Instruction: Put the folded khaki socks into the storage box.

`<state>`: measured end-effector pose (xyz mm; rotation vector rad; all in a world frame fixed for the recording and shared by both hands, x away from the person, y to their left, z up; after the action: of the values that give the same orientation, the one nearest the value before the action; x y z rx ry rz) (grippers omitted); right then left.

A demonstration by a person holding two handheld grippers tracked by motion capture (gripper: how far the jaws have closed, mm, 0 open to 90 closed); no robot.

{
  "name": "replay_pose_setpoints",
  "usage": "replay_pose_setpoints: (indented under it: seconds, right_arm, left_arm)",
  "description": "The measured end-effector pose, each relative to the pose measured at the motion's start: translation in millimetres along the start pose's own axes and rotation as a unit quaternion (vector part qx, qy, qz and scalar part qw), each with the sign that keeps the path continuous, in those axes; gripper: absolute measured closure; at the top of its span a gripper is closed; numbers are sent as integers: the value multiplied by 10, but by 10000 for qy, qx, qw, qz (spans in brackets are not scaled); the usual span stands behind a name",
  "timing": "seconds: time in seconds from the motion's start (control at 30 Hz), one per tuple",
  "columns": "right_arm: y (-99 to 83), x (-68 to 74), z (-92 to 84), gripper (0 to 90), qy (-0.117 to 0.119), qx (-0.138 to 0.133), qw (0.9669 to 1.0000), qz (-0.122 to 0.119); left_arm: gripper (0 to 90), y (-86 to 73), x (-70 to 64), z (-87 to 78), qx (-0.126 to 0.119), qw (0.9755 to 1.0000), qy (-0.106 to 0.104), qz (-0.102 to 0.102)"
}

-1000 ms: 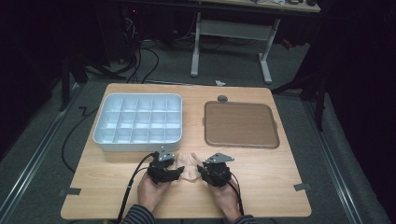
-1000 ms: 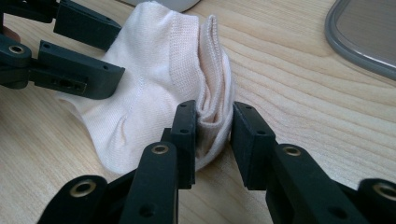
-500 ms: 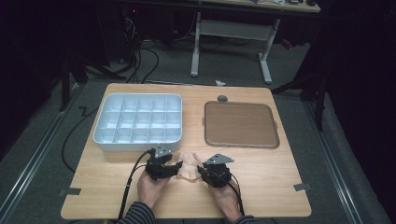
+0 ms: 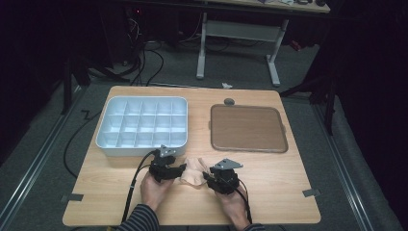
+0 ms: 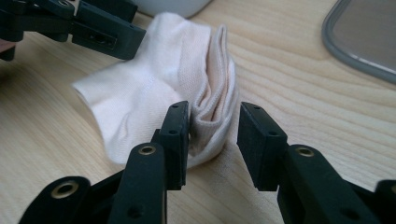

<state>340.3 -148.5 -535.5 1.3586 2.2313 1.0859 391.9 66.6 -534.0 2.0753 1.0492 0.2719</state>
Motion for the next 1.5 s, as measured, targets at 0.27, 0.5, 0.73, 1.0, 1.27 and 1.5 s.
replay_pose_setpoints:
  seconds: [0.27, 0.5, 0.73, 1.0, 1.27, 1.5]
  right_arm:
    - [81, 104, -223, 769, 35, -369, 9991, -195]
    - [99, 263, -116, 844, 295, -224, 9983, -445]
    - [91, 322, 22, 855, 277, -174, 9983, -480]
    - [75, 350, 186, 877, 263, 52, 9980, -568]
    - [66, 352, 213, 896, 271, 95, 9977, -618]
    - [43, 364, 197, 899, 268, 86, 9973, -675]
  left_arm:
    - [471, 102, -27, -75, -94, 9995, -246, -152]
    - [478, 143, 17, 8, -39, 9988, -303, -370]
    - [499, 173, -9, 53, -17, 9993, -280, -261]
    - [516, 178, -8, 176, 134, 9990, -342, -260]
    - [546, 155, -28, 226, 242, 9994, -214, -153]
    - [716, 142, -74, 245, 249, 9987, -429, -64]
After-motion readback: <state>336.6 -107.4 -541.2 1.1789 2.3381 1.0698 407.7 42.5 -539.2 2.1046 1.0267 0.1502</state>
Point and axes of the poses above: each handheld gripper's, and its own axes: z roughly forward along the jaws, y roughly out of its top, x roughly to its left, the point moved 2 cm from there along z, roughly forward along the jaws, and after that the axes turned 3 degrees about z, right-handed, at the moved point
